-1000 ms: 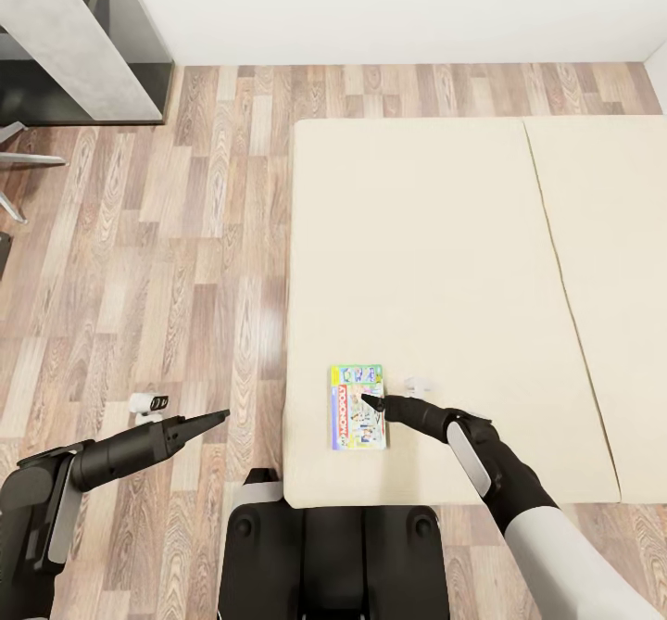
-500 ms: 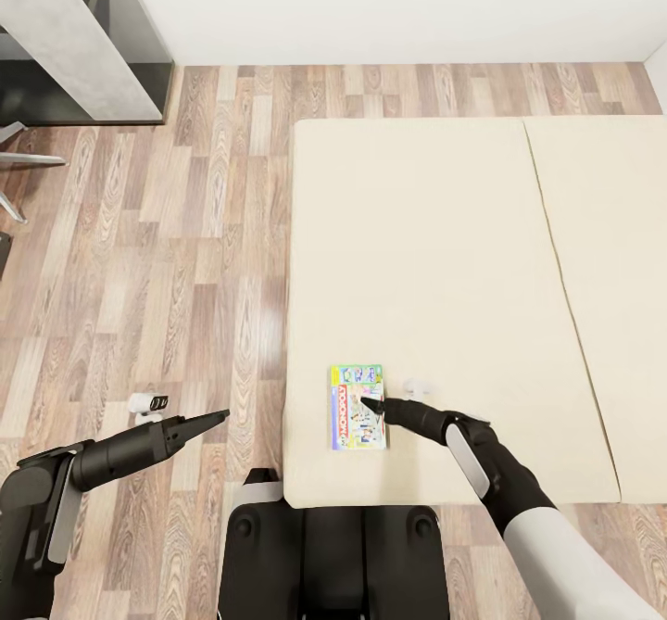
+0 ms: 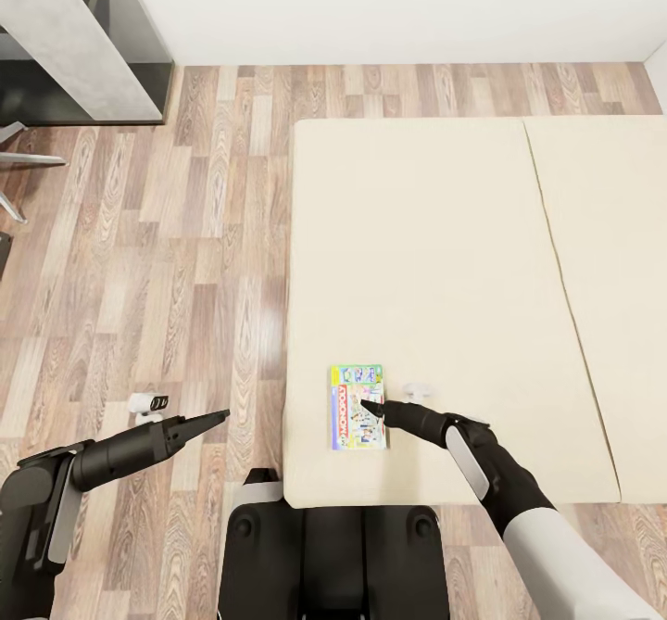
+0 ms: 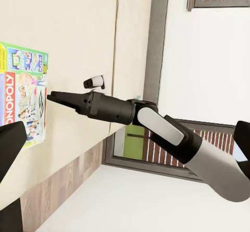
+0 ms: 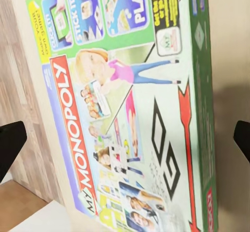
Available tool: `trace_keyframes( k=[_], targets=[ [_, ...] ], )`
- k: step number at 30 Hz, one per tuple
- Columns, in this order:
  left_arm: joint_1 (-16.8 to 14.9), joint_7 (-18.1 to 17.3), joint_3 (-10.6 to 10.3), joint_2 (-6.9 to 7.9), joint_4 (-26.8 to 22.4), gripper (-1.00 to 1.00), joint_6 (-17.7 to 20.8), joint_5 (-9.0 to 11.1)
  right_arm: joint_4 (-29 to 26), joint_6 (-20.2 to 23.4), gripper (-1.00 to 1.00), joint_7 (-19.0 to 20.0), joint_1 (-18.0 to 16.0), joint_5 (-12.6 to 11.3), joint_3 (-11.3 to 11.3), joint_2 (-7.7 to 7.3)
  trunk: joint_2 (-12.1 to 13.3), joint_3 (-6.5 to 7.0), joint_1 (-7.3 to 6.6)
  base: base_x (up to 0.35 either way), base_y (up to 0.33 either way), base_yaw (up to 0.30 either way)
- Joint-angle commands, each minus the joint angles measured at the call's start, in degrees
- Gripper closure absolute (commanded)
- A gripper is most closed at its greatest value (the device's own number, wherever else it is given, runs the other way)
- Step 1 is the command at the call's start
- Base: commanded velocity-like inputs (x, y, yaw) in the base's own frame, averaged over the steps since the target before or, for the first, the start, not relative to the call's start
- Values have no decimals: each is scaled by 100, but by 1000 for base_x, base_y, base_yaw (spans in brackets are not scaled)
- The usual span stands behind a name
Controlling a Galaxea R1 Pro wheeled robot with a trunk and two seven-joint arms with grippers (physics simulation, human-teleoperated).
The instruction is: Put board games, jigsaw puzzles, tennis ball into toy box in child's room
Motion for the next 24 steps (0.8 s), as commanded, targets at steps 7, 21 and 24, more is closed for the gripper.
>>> trace_keyframes(
  k=[7, 21, 24],
  targets=[
    [0, -10, -6, -4, -1, -100, 61, -2, -1, 35, -100, 8, 0, -43, 21, 2, -9, -6, 3, 0, 0, 0],
    [-1, -1, -11, -6, -1, -100, 61, -2, 0, 18, -100, 22, 2, -29, 48, 8, -9, -6, 3, 0, 0, 0],
    [-1, -1, -12, -6, -1, -100, 61, -2, 0, 18, -100, 23, 2, -26, 50, 7, -9, -6, 3, 0, 0, 0]
  ],
)
